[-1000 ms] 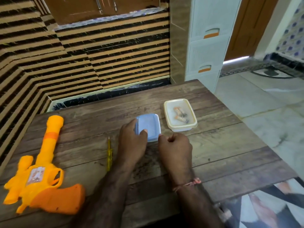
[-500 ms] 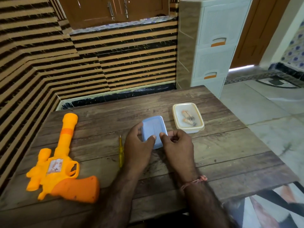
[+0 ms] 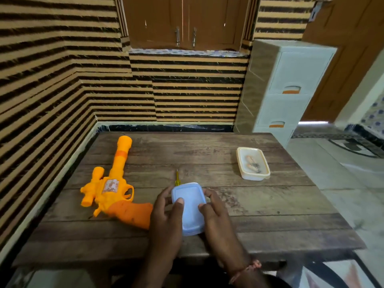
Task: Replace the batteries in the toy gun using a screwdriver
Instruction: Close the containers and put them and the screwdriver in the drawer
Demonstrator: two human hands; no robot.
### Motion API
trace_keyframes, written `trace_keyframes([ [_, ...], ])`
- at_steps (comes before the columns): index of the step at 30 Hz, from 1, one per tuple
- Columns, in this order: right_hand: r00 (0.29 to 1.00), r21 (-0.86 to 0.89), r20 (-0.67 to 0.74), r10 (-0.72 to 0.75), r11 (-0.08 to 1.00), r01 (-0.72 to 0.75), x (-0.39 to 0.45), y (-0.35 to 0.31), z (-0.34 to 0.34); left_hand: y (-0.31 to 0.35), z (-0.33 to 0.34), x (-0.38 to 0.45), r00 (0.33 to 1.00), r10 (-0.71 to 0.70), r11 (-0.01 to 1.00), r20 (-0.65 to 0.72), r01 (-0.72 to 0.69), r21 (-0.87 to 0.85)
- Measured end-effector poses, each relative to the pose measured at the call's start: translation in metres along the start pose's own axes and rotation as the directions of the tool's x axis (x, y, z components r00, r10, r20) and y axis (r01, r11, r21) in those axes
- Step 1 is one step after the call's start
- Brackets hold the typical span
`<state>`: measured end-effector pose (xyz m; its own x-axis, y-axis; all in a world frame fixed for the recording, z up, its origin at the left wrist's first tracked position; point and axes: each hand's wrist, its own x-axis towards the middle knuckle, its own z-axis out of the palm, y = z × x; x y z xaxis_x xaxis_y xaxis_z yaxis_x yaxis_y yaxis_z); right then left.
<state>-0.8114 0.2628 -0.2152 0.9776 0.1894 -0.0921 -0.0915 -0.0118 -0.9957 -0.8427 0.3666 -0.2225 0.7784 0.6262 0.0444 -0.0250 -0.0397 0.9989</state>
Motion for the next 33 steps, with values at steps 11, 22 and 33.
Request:
trace_keyframes([
  [11,0.997,0.027,0.069,-0.037,0.999,0.035,-0.011,0.005,-0.012,-0.001,0.011,-0.010,0.996,-0.037,0.999,0.083,0.037,0.007],
  [22,0.999,0.068,-0.028,-0.040,0.997,0.042,-0.008,0.010,-0.008,0.001,0.015,-0.011,0.996,0.006,0.999,0.090,-0.009,0.031],
  [33,0.988,0.058,-0.130,-0.078,0.995,0.087,-0.008,0.011,-0.004,-0.007,0.016,-0.010,0.997,0.029,1.000,0.075,-0.028,-0.011],
])
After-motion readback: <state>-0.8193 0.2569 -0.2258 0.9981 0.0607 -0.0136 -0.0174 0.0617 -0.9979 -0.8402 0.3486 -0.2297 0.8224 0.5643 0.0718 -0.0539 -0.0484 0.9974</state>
